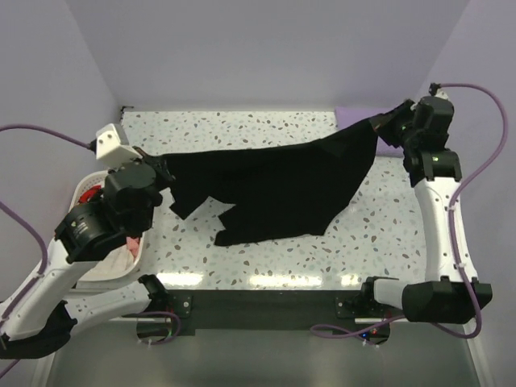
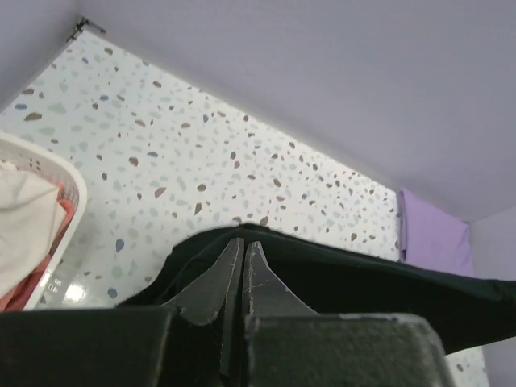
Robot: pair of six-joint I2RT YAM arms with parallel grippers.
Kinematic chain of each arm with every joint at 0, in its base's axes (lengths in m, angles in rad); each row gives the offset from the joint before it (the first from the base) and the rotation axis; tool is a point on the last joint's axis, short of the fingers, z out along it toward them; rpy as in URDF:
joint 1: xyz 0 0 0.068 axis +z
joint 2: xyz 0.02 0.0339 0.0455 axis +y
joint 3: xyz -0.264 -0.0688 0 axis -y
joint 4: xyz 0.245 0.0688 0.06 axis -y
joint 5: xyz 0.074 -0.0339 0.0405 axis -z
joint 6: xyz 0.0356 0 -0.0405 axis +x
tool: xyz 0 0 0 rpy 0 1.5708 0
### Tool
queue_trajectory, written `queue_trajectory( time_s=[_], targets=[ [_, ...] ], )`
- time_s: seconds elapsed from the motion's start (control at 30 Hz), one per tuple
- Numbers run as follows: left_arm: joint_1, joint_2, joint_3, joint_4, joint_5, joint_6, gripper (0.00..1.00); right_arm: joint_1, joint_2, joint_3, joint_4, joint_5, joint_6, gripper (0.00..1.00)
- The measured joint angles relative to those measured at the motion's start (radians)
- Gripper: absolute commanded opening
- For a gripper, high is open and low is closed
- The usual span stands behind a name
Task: Fold and stack the t-shirts
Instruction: Flatten the tshirt out
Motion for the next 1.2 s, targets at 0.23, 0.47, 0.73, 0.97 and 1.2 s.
queue_trajectory(
  time_s=[0.23, 0.47, 0.73, 0.97, 1.2],
  targets=[
    [0.000, 0.006, 0.195, 0.014, -0.023, 0.093, 0.00, -0.002, -0.049, 0.341, -0.175, 0.008, -0.027, 0.00],
    [0.000, 0.011, 0.249, 0.141, -0.049, 0.249, 0.00, -0.004, -0.058, 0.555, -0.240, 0.005, -0.049, 0.00],
    [0.152, 0.256, 0.320, 0.385, 0.041, 0.471, 0.00, -0.008, 0.076, 0.566, -0.094, -0.100, -0.005, 0.00],
    [0.584, 0.603, 0.443, 0.480, 0.468, 0.426, 0.00, -0.008, 0.379, 0.591, 0.089, -0.148, 0.056, 0.00],
    [0.782, 1.027, 0.881, 0.545, 0.827, 0.296, 0.00, -0.008, 0.812, 1.082, 0.167, -0.180, 0.136, 0.00]
  ],
)
